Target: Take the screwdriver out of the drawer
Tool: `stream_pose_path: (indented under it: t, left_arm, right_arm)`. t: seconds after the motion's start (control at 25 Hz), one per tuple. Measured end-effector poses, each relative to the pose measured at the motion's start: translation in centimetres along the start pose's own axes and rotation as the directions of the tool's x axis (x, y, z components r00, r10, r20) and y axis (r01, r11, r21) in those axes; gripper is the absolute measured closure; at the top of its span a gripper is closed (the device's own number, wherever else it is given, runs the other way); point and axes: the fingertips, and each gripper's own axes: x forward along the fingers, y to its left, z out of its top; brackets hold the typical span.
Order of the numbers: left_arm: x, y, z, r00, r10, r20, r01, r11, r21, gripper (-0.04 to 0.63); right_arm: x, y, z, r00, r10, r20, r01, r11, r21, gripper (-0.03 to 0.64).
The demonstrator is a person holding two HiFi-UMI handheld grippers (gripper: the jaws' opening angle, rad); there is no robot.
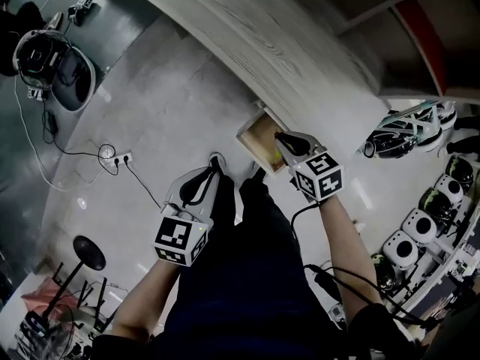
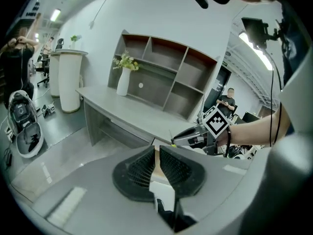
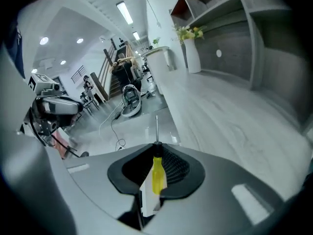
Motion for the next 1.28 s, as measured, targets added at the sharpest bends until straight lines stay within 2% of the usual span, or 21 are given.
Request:
stream_pose_path:
  t: [0.16, 0.28, 0.56, 0.72, 0.88, 0.96, 1.04, 1.28]
  left_arm:
    - [0.1, -0.9, 2.6, 0.999, -0.013, 0.047, 0.011, 1.000, 0.027, 0.563]
    - [0.3, -1.1, 4.5, 0.997, -0.012, 0.077, 0.009, 0.999, 0.037, 0.563]
    - [-0.3, -0.9, 5.6, 0.994, 0.033, 0.108, -0.035, 0.999, 0.015, 0.563]
    - [-1.5, -0.2, 5.5, 0.990, 0.078, 0.117, -0.073, 0.996, -0.046, 0.563]
    - [-2.7, 0.2, 5.8, 0.983, 0.124, 0.135, -0.113, 0.990, -0.088, 0.563]
    - [-3.1, 0.6, 6.0, 0.979, 0.142, 0.143, -0.130, 0.987, -0.094, 0.563]
    - [-3.4, 0.7, 6.0, 0.976, 0.155, 0.152, -0.141, 0.985, -0.100, 0.563]
    - [-3.4, 0.9, 6.4, 0.973, 0.160, 0.167, -0.144, 0.984, -0.102, 0.563]
  right_arm:
    - [-4.5, -2.8, 1.8, 0.995, -0.099, 0.004, 0.099, 0.995, -0.030, 0.560]
    - [-6.4, -5.7, 2.4, 0.991, -0.135, -0.006, 0.135, 0.991, -0.004, 0.560]
    - [-6.5, -11.6, 0.4, 0.976, -0.163, -0.145, 0.175, 0.982, 0.071, 0.560]
    - [-4.9, -13.0, -0.3, 0.971, -0.125, -0.205, 0.150, 0.982, 0.113, 0.560]
    - [-4.1, -14.6, -0.8, 0.958, -0.133, -0.253, 0.168, 0.978, 0.125, 0.563]
    - [-3.5, -15.0, -0.9, 0.957, -0.127, -0.261, 0.168, 0.976, 0.140, 0.565]
    - [-3.0, -15.4, -0.8, 0.958, -0.131, -0.255, 0.173, 0.973, 0.151, 0.611]
    - [-3.5, -15.6, 0.6, 0.962, -0.188, -0.196, 0.215, 0.969, 0.123, 0.611]
